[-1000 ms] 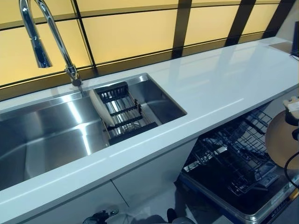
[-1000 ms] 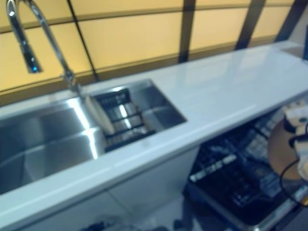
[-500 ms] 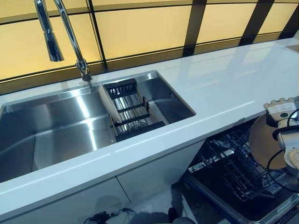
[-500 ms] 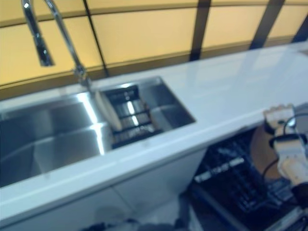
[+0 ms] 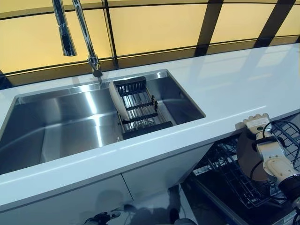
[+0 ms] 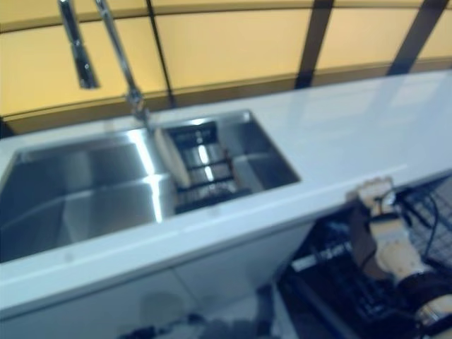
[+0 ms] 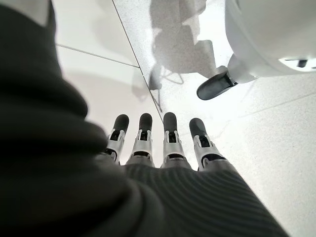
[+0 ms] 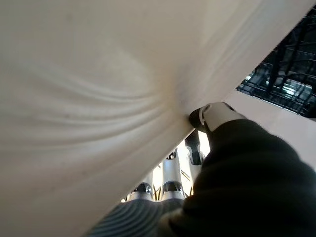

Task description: Take plates into dishwasher

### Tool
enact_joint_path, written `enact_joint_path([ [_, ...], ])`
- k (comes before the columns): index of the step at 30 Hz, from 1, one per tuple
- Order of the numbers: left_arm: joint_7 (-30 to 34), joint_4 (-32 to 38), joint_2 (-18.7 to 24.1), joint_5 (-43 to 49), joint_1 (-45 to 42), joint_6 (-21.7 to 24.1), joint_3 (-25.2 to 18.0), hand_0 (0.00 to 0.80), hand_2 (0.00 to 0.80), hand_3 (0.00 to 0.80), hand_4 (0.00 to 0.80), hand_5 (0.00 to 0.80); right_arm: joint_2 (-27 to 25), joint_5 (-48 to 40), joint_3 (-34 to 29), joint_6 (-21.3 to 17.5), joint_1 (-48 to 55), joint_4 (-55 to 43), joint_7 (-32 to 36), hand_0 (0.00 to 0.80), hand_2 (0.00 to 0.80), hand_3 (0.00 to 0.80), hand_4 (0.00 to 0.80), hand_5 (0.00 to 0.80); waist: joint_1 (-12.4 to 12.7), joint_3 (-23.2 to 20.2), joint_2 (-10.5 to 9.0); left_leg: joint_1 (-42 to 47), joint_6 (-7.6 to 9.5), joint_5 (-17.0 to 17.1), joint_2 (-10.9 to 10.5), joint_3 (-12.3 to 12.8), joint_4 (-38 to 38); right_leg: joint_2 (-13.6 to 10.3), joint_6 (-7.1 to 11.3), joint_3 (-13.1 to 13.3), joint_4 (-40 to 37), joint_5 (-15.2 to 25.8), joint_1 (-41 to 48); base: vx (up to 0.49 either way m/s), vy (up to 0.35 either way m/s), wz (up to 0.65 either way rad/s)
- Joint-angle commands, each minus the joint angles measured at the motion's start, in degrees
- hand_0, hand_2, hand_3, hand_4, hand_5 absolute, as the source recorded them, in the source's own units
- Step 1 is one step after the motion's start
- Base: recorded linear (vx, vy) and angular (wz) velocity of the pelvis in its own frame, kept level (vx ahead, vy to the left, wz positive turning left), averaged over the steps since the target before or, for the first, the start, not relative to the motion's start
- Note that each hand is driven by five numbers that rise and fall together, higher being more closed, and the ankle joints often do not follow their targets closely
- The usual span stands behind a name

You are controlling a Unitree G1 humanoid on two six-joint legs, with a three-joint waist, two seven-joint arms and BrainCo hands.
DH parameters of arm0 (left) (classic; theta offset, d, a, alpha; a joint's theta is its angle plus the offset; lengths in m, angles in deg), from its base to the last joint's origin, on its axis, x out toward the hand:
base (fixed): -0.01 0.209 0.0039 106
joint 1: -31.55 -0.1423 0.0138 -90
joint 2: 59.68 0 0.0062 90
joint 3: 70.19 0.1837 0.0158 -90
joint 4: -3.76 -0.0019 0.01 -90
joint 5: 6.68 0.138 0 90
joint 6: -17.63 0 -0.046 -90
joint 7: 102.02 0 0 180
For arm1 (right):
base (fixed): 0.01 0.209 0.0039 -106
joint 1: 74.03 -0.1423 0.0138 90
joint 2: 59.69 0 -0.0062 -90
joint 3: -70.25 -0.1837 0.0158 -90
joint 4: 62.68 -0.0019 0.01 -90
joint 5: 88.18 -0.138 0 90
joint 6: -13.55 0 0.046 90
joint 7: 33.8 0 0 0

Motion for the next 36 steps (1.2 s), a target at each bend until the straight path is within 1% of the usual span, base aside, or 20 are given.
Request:
enact_joint_path([
  [1,0.57,-0.9,2.07,2.38,3.47,0.37,1.84,0.0,0.0,0.0,0.0,0.0,3.17,0.81,3.67,3.23,-9.15,4.08,-0.57,0.8,0.8,0.8,0.8,0.8,2.3,0.34,-2.55,3.41,5.44,-6.15,-1.02,-1.62,0.62,-3.52,5.61,-2.17,1.05,0.49,-2.96,0.005,-0.01,0.05],
  [7,0.76,-0.94,2.03,3.35,3.41,0.67,2.07,0.0,0.0,0.0,0.0,0.0,5.96,-0.95,6.41,5.03,-9.87,6.45,-0.17,0.8,0.8,0.8,0.8,0.8,3.37,0.05,-2.64,3.02,5.2,-5.61,-0.93,-2.2,0.27,-3.78,5.51,-3.06,0.93,0.64,-3.03,0.001,-0.002,0.01],
  [15,0.59,-0.52,1.79,3.76,3.39,0.57,2.17,0.0,0.0,0.0,0.0,0.0,9.02,-2.98,8.19,6.7,-9.29,8.57,1.16,0.8,0.8,0.8,0.8,0.8,4.05,0.12,-2.56,2.73,4.99,-5.26,-0.73,-2.67,0.25,-3.89,5.54,-3.72,0.79,0.71,-2.73,-0.003,-0.001,0.01],
  [19,0.47,-0.2,1.77,3.72,3.37,0.42,2.11,0.0,0.0,0.0,0.0,0.0,10.49,-6.21,8.29,7.38,-8.43,9.52,3.71,0.8,0.8,0.8,0.8,0.8,4.25,0.16,-2.57,2.59,4.85,-5.08,-0.63,-2.84,0.25,-3.87,5.52,-3.89,0.7,0.68,-2.57,-0.013,-0.005,0.07],
  [21,0.28,-0.18,1.62,3.72,3.28,0.54,1.85,0.0,0.0,0.0,0.0,0.0,10.97,-5.53,8.1,7.89,-7.49,9.57,4.78,0.8,0.8,0.8,0.8,0.8,4.14,0.27,-2.62,2.55,4.82,-5.0,-0.61,-2.79,0.25,-3.86,5.45,-3.81,0.67,0.71,-2.52,-0.009,0.003,0.02],
  [26,0.0,-0.19,1.64,3.81,2.91,0.91,0.91,0.0,0.0,0.0,0.0,0.0,10.38,-0.59,5.76,7.61,-3.78,9.59,7.04,0.8,0.8,0.8,0.8,0.8,3.6,0.37,-2.87,2.5,4.9,-4.9,-0.5,-2.51,0.25,-3.77,5.45,-3.58,0.62,0.83,-2.49,0.0,0.0,0.0],
  [29,-0.23,-0.27,1.88,3.9,2.87,0.88,0.42,0.0,0.0,0.0,0.0,0.0,8.97,2.74,3.26,8.02,-0.46,9.77,7.96,0.8,0.8,0.8,0.8,0.8,3.09,0.41,-3.26,2.45,5.01,-4.86,-0.34,-2.21,0.25,-3.67,5.6,-3.38,0.64,1.09,-2.72,0.0,0.0,0.0],
  [33,-0.26,-0.37,2.5,3.99,2.85,0.94,0.15,0.0,0.0,0.0,0.0,0.0,6.77,6.2,-1.17,7.8,3.5,10.4,6.68,0.8,0.8,0.8,0.8,0.8,2.3,0.47,-3.79,2.62,5.21,-4.95,-0.07,-1.62,0.25,-3.45,5.81,-2.93,0.67,1.41,-3.04,-0.01,-0.024,0.0],
  [34,-0.41,-0.55,2.59,3.99,2.8,1.12,-0.05,0.0,0.0,0.0,0.0,0.0,5.95,7.58,-3.33,7.55,5.4,11.05,5.19,0.8,0.8,0.8,0.8,0.8,1.88,0.64,-3.89,2.96,5.31,-5.23,0.11,-1.35,0.25,-3.19,5.93,-2.68,0.69,1.37,-2.93,0.0,0.0,0.0],
  [36,-0.54,-0.61,2.83,3.83,2.93,1.18,-0.21,0.0,0.0,0.0,0.0,0.0,5.1,9.05,-5.63,7.15,7.08,11.59,3.53,0.8,0.8,0.8,0.8,0.8,1.38,0.67,-4.15,3.0,5.45,-5.32,0.17,-1.01,0.26,-2.89,5.95,-2.15,0.7,1.46,-3.17,-0.02,-0.03,-0.03],
])
